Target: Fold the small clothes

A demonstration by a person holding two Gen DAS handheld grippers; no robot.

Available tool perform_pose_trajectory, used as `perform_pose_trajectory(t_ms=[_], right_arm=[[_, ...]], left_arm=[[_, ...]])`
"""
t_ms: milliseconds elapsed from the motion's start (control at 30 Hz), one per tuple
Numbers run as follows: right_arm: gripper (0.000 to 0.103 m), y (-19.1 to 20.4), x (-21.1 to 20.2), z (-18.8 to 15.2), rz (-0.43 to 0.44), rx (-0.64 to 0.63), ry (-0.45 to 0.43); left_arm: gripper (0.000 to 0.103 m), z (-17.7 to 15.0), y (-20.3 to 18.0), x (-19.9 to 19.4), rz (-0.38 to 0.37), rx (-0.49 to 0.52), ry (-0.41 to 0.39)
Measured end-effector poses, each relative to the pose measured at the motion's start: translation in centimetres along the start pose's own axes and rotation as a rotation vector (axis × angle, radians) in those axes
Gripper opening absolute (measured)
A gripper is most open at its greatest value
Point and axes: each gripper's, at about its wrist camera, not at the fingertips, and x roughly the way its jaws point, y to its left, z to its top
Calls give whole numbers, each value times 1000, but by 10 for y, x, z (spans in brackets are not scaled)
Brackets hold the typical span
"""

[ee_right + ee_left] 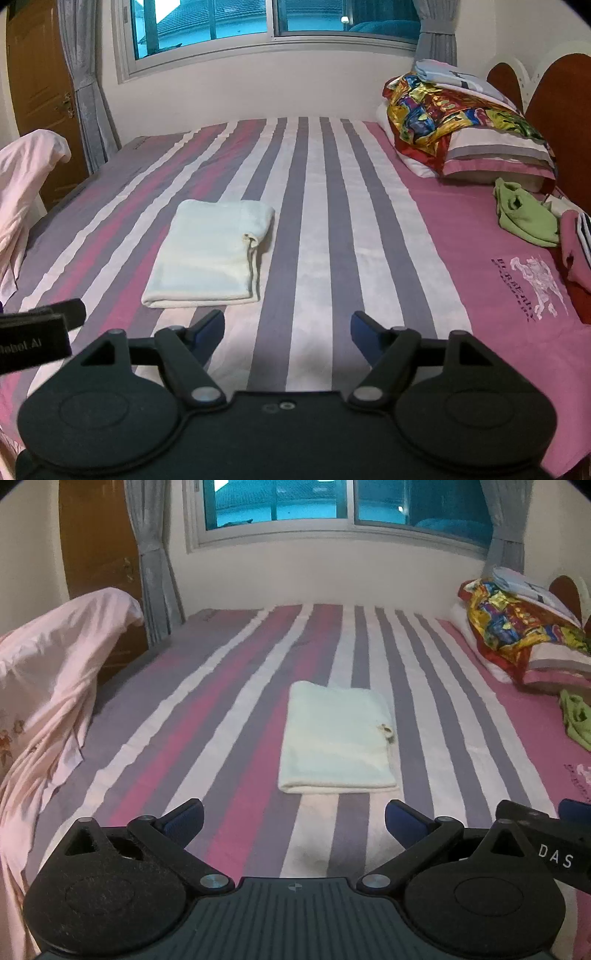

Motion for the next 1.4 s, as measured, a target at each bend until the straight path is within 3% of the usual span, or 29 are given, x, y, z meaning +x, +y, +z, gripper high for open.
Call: perform_pose_trajectory(t_ms=[1400], right_arm=[[76, 4, 14, -2, -34, 30, 23]], left_arm=[[103, 0, 0, 24, -3, -13, 76]])
